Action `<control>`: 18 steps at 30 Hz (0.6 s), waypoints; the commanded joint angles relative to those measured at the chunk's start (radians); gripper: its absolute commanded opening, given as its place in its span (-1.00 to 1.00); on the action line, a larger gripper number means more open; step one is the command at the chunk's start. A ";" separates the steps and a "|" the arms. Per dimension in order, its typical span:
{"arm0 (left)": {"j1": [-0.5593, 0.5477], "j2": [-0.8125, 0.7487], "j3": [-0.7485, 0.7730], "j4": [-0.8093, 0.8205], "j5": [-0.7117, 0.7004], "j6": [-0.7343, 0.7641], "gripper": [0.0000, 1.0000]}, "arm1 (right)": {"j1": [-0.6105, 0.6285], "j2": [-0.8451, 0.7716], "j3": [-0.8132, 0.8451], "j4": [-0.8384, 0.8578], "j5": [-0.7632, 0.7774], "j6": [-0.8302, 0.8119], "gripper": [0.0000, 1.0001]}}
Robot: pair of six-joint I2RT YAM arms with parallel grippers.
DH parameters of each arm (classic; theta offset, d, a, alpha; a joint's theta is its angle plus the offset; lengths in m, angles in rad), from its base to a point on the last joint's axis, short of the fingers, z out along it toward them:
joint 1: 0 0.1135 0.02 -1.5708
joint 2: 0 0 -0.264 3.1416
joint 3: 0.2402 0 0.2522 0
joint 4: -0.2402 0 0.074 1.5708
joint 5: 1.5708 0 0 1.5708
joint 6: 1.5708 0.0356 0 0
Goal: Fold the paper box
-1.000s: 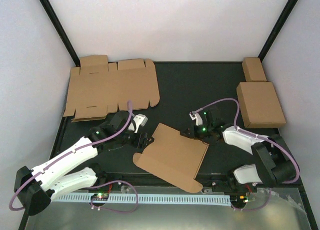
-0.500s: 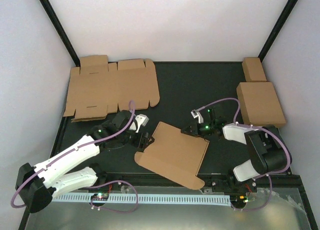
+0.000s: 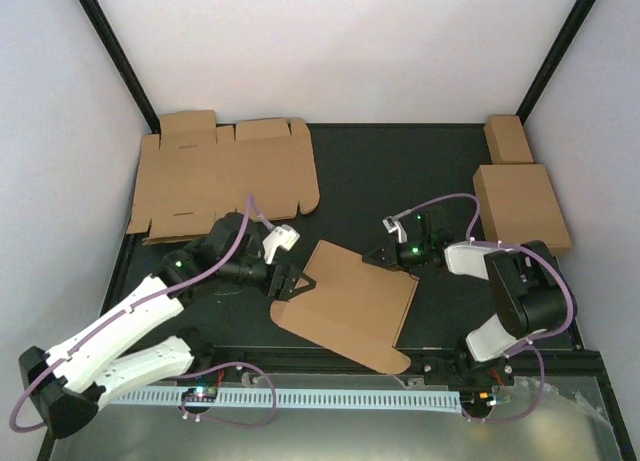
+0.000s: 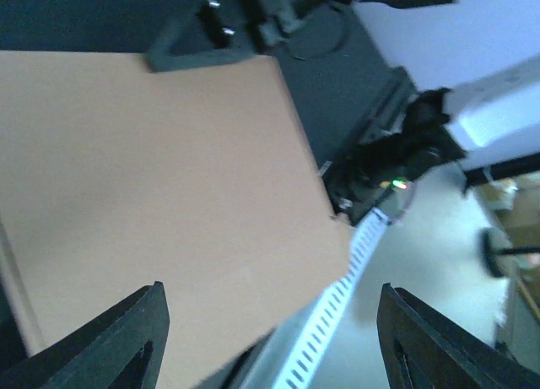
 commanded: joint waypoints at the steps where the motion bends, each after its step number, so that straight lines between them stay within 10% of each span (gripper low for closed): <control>1: -0.006 -0.059 0.017 0.000 0.176 -0.027 0.41 | -0.034 0.062 -0.002 -0.083 0.184 -0.022 -0.97; 18: -0.234 -0.053 -0.114 0.246 0.146 -0.124 0.37 | -0.133 0.180 0.059 -0.072 0.064 -0.024 -0.97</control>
